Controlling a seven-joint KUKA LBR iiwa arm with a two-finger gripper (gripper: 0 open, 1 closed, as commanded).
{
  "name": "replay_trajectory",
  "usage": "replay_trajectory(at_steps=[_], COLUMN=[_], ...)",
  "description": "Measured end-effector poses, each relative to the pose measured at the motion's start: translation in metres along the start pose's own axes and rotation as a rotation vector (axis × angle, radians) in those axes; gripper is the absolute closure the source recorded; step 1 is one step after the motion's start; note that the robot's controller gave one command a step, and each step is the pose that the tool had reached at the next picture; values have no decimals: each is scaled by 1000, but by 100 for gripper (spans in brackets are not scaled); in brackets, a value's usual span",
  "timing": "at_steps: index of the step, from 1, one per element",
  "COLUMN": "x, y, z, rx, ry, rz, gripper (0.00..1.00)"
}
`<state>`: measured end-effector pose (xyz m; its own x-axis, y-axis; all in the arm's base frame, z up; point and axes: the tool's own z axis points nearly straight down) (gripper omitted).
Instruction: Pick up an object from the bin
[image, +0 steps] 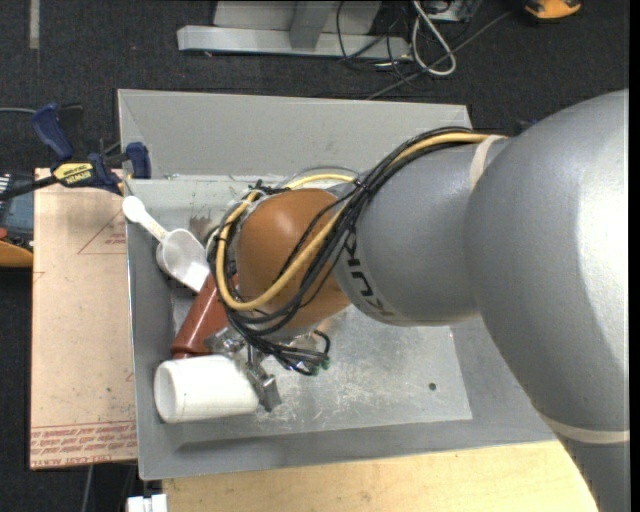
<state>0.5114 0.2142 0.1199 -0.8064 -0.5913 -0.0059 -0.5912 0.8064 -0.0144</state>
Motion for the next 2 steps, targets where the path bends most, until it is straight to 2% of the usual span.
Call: replay_trajectory(at_steps=[1,2], x=[-3,0], y=[-9,5], z=[-52,-27], rx=[11,-4], ry=[-4,6], rz=[27,-5], gripper=[100,100])
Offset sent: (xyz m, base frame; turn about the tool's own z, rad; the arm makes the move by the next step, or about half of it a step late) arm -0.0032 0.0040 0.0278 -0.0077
